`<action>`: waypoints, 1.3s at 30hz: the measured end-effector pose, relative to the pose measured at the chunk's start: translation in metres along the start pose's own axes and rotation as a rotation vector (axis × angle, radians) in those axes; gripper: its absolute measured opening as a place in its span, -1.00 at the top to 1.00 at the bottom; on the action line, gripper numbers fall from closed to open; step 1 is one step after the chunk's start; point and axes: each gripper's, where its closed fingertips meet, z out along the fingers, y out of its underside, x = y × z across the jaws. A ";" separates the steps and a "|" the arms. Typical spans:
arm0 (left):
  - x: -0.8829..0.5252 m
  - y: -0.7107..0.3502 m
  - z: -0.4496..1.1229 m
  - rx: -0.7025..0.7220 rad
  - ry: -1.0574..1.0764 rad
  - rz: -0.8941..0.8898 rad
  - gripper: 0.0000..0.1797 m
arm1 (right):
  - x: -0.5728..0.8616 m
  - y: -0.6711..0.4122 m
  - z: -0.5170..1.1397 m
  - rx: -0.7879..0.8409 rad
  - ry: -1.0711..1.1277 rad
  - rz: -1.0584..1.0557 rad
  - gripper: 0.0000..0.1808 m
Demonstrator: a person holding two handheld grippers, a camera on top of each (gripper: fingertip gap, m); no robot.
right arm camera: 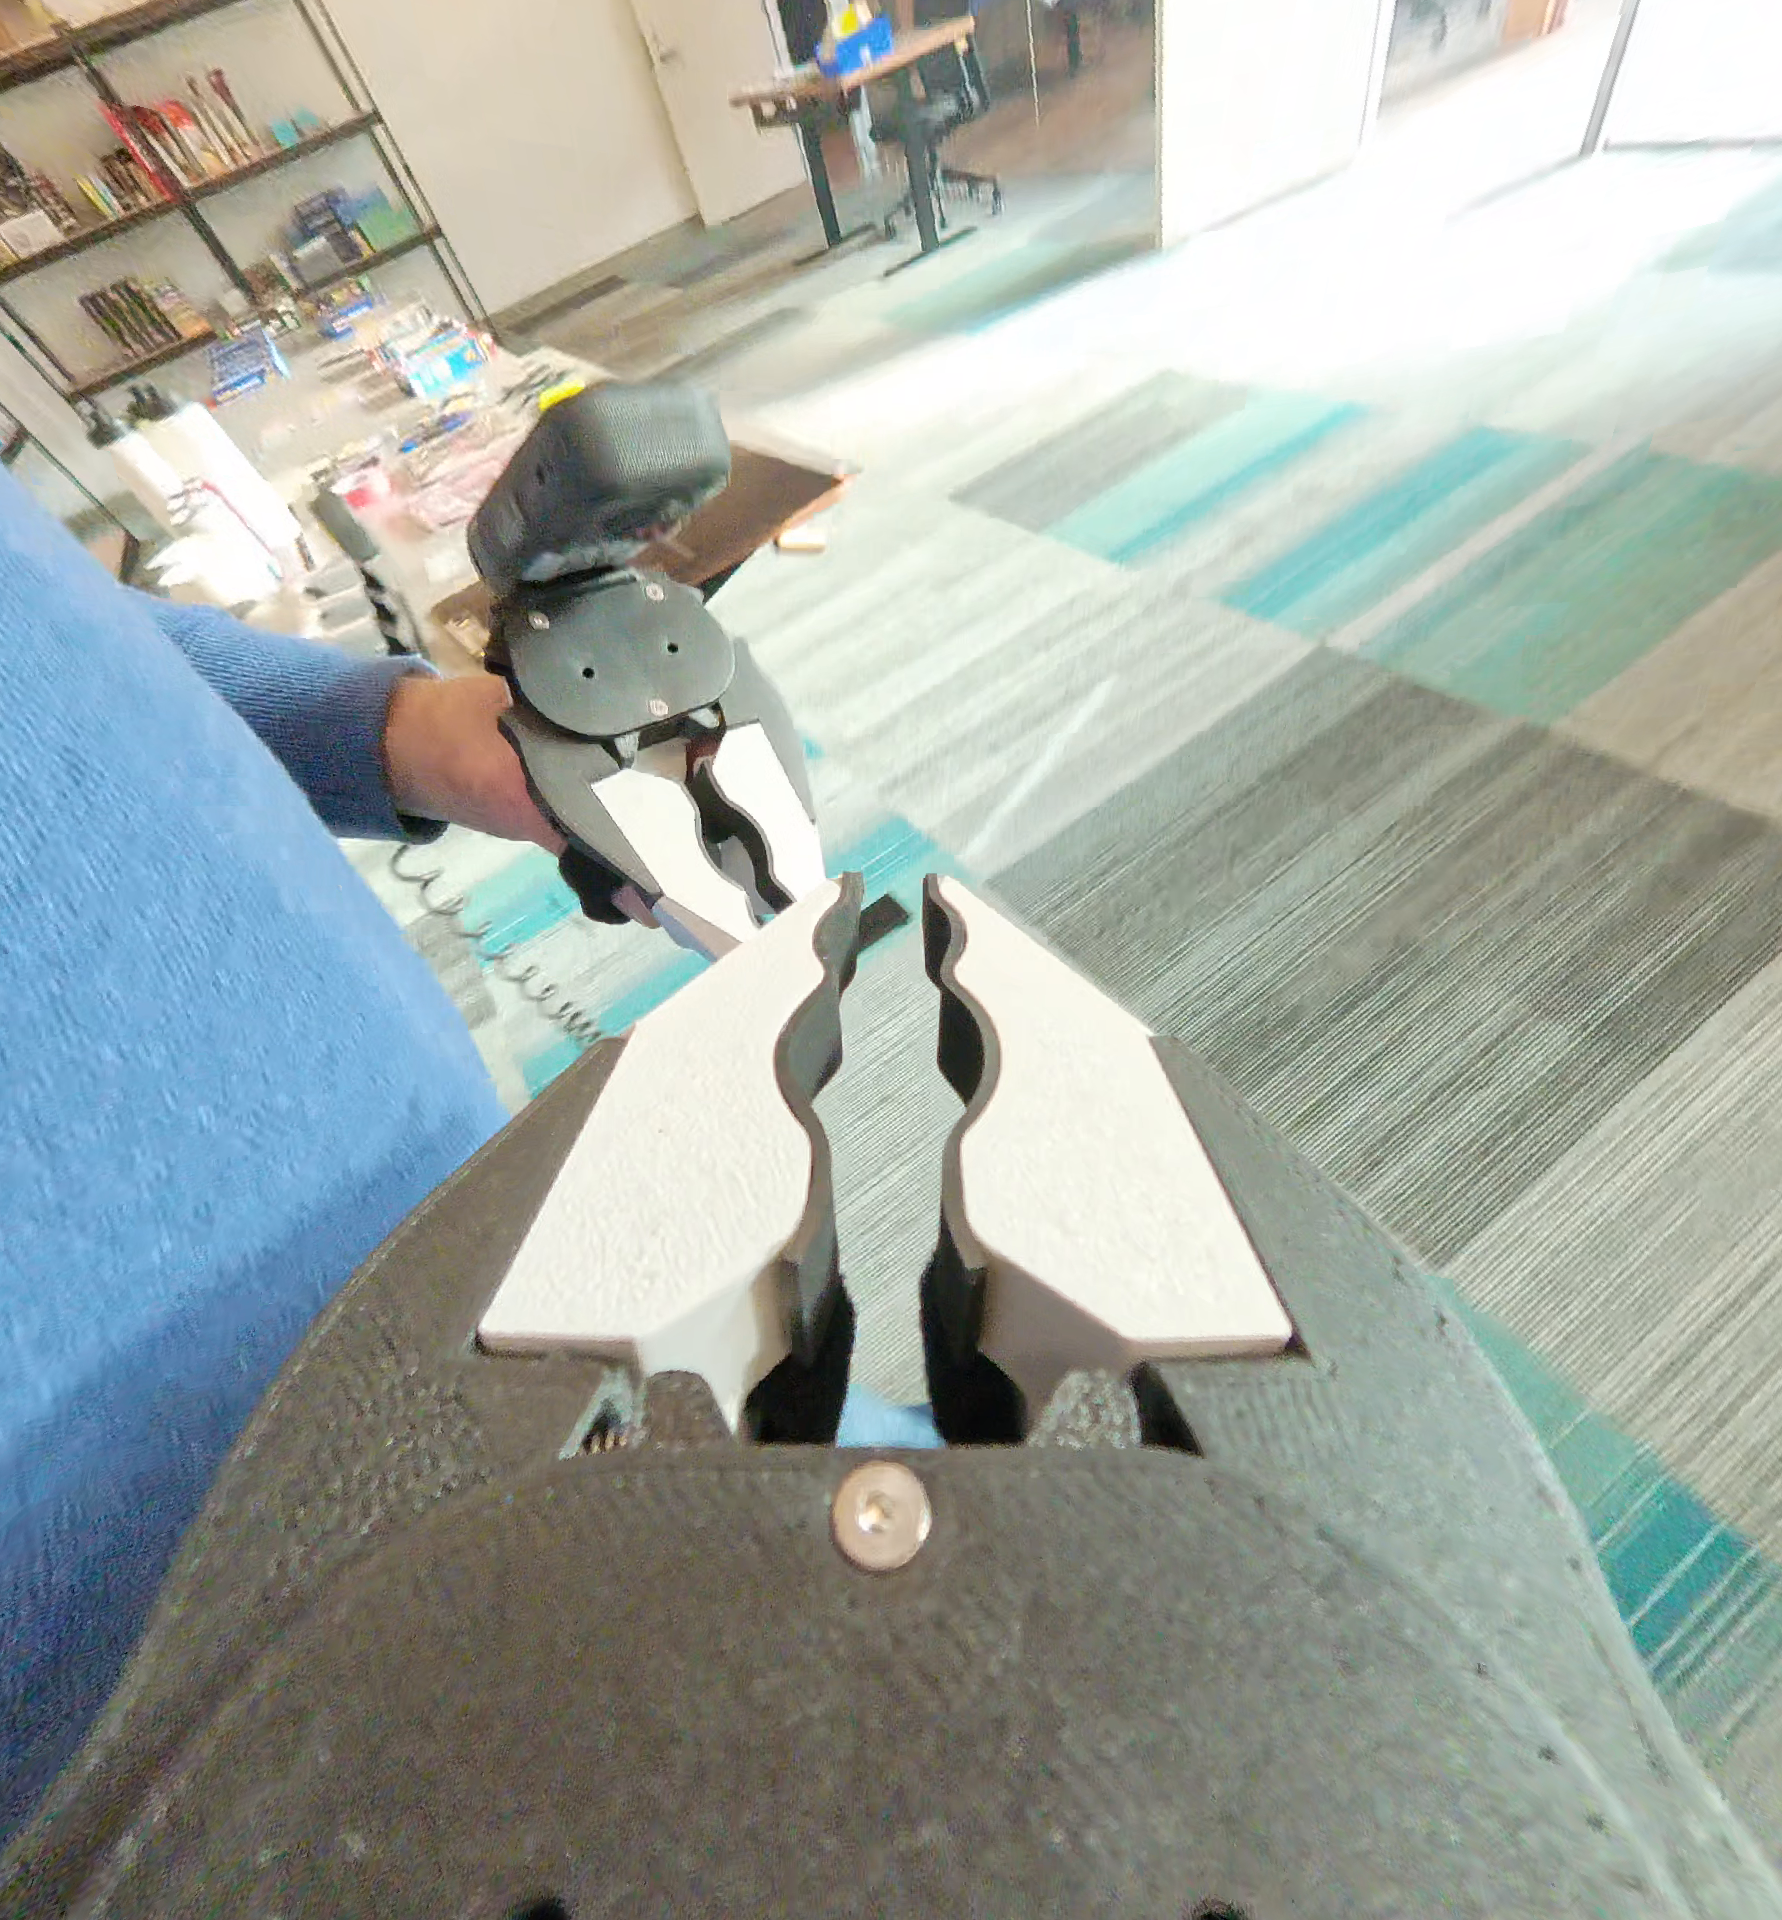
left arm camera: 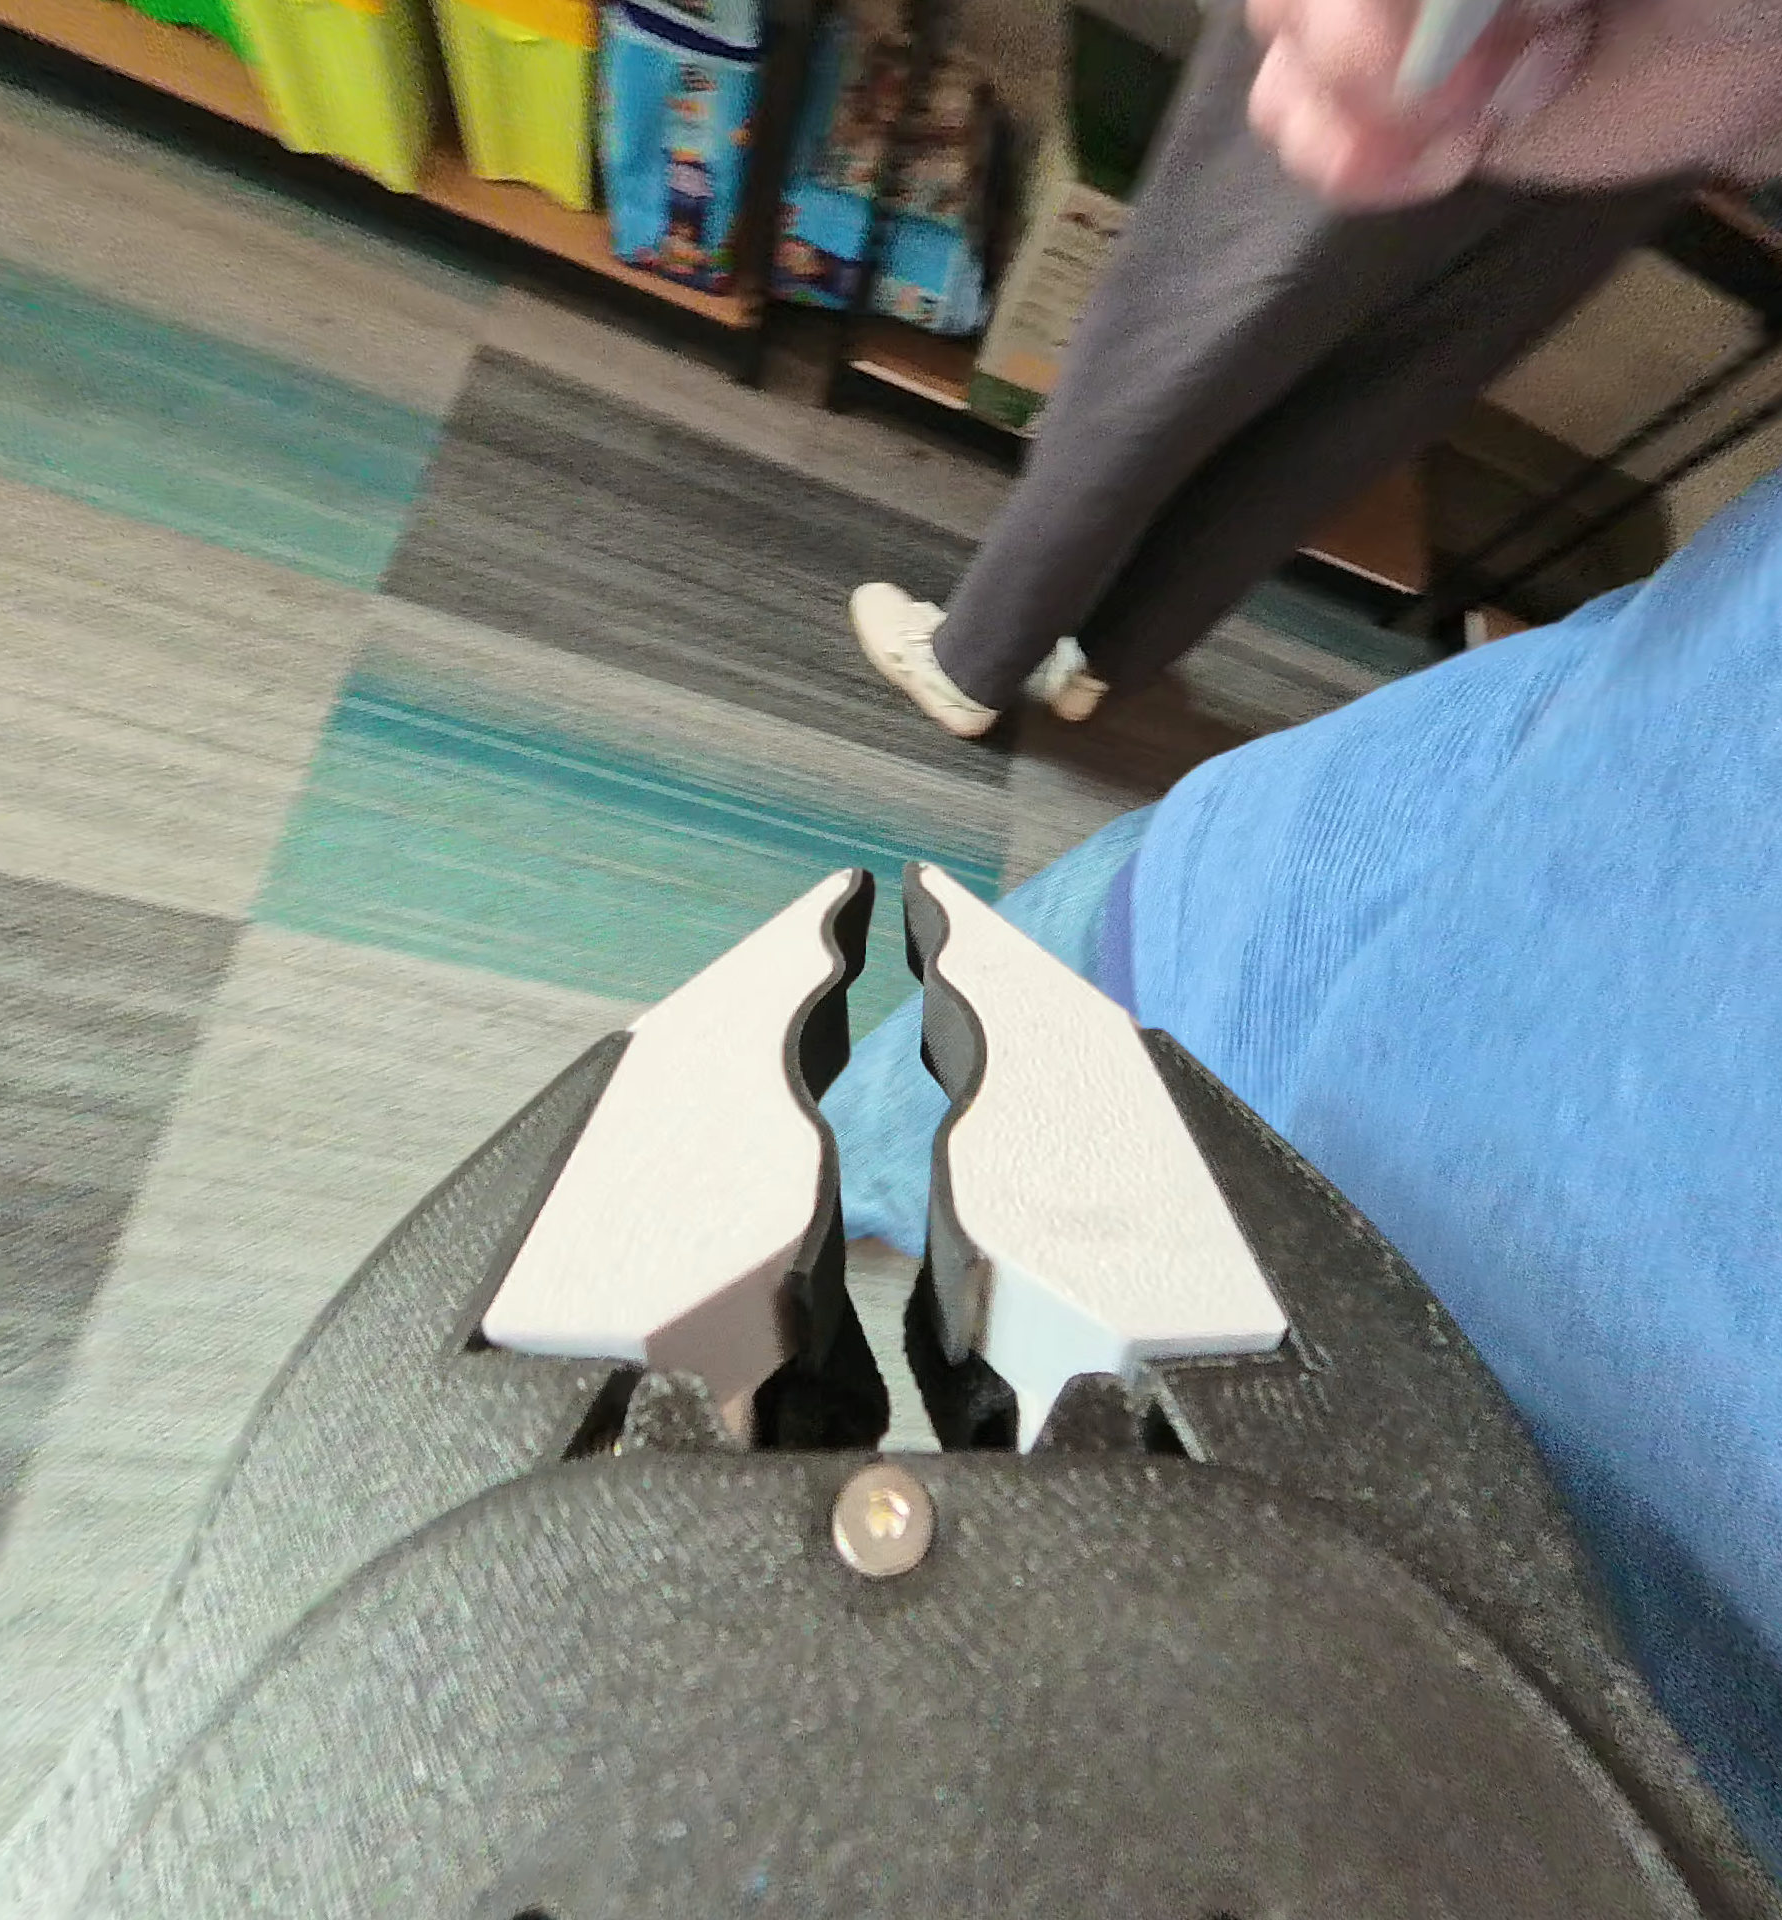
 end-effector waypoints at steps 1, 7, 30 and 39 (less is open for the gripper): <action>-0.039 -0.007 -0.011 -0.016 -0.037 -0.016 0.95 | 0.028 -0.024 0.011 0.004 -0.001 -0.025 0.88; -0.258 -0.072 -0.062 0.021 -0.229 -0.173 0.91 | 0.203 -0.136 0.050 0.018 0.070 -0.091 0.79; -0.818 -0.748 0.190 0.185 0.110 0.446 0.80 | 0.910 -0.292 -0.050 0.159 0.756 0.162 0.67; -0.890 -0.966 0.335 0.204 0.241 0.543 0.78 | 1.176 -0.388 -0.193 0.144 0.918 0.025 0.62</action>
